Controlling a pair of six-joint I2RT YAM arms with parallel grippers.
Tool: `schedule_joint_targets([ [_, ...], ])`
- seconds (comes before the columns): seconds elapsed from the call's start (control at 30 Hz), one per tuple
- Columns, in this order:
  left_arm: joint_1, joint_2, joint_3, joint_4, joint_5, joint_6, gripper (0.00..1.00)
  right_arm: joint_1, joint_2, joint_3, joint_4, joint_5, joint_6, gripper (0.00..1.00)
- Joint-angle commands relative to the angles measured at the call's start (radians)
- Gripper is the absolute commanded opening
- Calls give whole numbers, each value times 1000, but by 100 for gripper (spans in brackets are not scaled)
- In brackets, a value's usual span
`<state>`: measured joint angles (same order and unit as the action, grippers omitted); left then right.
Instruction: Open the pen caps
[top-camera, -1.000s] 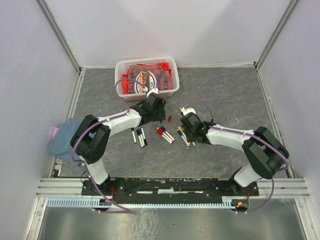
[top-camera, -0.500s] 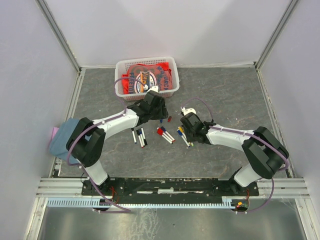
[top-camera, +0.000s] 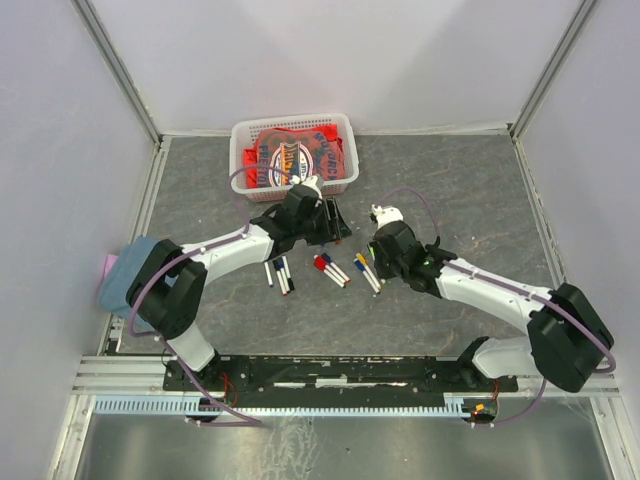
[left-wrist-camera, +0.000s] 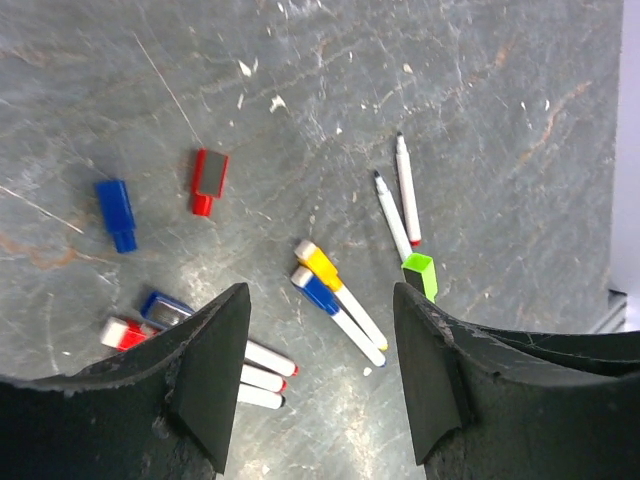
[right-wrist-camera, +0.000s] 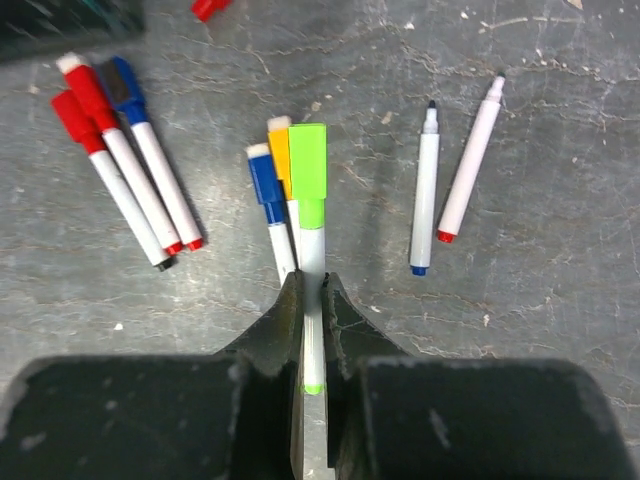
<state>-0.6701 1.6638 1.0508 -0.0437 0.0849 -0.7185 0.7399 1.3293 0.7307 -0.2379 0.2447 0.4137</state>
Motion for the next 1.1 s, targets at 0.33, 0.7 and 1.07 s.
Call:
schedule_joint_targets([
  [0.33, -5, 9, -64, 228, 218, -190, 66, 6, -80, -36, 155, -152, 30, 1],
  [0.7, -5, 32, -98, 282, 260, -225, 65, 6, -79, -30, 206, -212, 57, 1],
  [1.07, -5, 41, -114, 318, 285, -243, 58, 7, -70, -39, 247, -230, 74, 1],
])
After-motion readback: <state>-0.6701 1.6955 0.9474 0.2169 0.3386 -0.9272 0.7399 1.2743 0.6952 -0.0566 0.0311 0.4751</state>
